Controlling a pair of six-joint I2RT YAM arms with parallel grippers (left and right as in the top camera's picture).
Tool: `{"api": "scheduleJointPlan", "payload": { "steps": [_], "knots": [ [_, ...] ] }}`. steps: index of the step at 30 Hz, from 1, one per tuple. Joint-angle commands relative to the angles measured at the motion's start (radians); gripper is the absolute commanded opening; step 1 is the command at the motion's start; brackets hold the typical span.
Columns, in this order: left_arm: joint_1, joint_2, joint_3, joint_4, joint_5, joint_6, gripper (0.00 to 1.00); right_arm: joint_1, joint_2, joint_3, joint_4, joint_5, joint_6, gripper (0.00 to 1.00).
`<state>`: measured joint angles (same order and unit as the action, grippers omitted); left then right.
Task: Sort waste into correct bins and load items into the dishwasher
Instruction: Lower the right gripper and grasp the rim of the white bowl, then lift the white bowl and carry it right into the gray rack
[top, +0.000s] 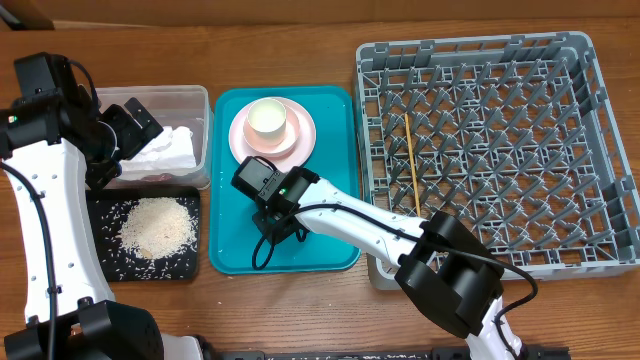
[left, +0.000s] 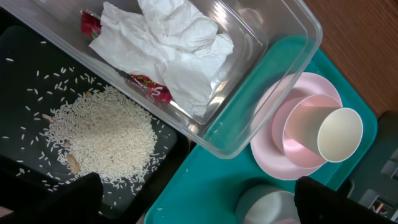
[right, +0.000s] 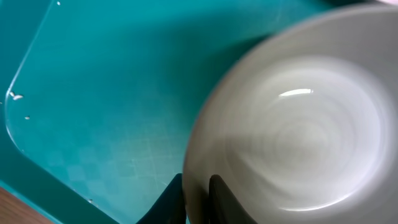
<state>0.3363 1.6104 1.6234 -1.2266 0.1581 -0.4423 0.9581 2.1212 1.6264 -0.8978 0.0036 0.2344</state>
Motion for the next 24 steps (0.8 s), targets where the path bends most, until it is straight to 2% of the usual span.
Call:
{"api": "scheduleJointPlan", "payload": {
  "steps": [1, 6, 15, 19, 24],
  "knots": [
    [0.003, -0.008, 0.022, 0.001, 0.007, 0.0, 1.0, 0.006, 0.002, -0.004, -0.005, -0.005, 0.003, 0.13],
    [0.003, -0.008, 0.022, 0.001, 0.006, 0.001, 1.0, 0.006, -0.004, 0.03, -0.051, -0.008, 0.006, 0.04],
    [0.003, -0.008, 0.022, 0.001, 0.006, 0.001, 1.0, 0.005, -0.07, 0.163, -0.144, -0.167, 0.026, 0.04],
    [0.003, -0.008, 0.022, 0.001, 0.006, 0.001, 1.0, -0.012, -0.144, 0.187, -0.195, -0.172, 0.063, 0.04],
    [0.003, -0.008, 0.022, 0.001, 0.006, 0.001, 1.0, -0.061, -0.28, 0.188, -0.251, -0.293, 0.075, 0.04]
  ]
}}
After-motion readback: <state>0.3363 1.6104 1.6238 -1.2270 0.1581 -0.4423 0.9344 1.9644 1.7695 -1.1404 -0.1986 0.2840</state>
